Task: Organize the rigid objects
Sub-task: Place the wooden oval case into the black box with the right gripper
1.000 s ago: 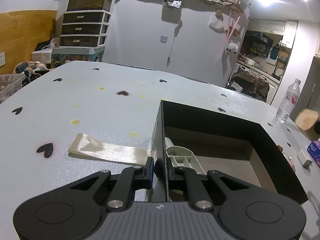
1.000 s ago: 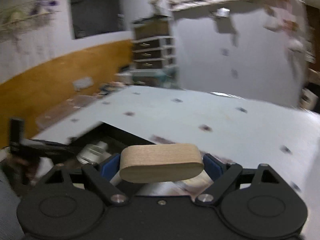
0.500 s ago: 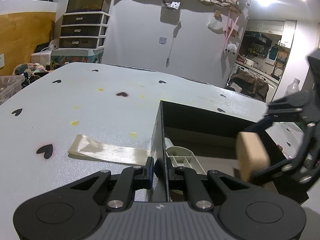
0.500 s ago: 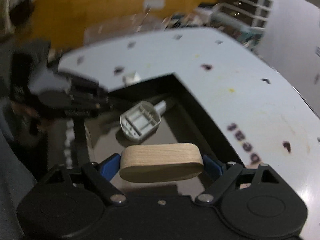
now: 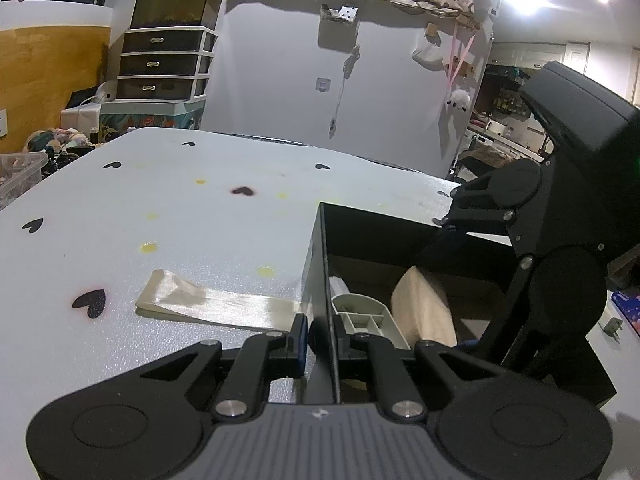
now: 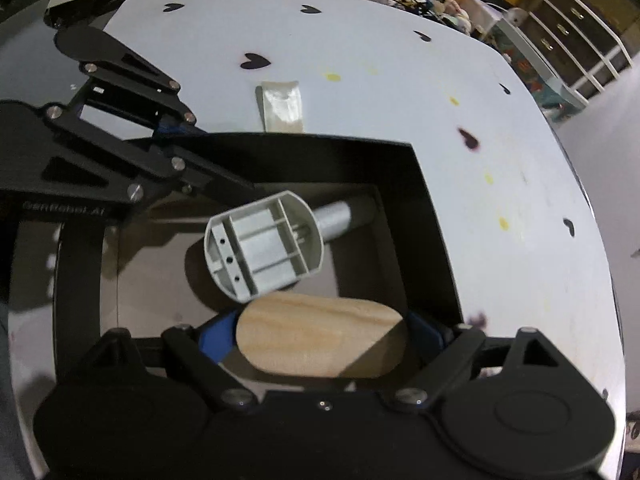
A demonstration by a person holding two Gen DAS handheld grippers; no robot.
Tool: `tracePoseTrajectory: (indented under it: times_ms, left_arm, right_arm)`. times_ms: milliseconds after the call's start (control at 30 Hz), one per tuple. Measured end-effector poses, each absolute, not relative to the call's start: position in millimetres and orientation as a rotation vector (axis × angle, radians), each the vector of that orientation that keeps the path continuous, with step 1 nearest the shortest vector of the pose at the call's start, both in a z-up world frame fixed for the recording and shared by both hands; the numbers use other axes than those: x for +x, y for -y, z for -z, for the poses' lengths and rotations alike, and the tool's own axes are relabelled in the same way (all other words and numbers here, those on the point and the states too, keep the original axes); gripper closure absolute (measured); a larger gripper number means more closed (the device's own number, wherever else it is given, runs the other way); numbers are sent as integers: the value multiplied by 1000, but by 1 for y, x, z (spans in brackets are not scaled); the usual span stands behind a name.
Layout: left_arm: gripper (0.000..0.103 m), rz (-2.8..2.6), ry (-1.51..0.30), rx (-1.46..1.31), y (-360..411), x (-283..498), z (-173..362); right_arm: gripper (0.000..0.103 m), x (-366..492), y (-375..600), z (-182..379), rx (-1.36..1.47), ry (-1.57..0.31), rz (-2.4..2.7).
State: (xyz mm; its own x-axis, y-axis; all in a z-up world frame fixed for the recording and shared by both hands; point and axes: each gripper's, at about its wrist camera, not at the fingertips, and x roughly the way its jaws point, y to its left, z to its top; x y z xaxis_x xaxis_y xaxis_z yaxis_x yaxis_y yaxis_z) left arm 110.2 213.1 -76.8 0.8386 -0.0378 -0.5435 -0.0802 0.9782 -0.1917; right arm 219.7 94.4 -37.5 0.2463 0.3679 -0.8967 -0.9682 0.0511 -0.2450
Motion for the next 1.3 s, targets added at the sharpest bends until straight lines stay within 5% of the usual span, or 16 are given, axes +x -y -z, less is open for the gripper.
tracePoseTrajectory:
  times_ms: [1300]
  left_arm:
    - [96,-75,-618,-158,-202,113,68]
  right_arm:
    - [7,222,80,-20,-224,-598,-782]
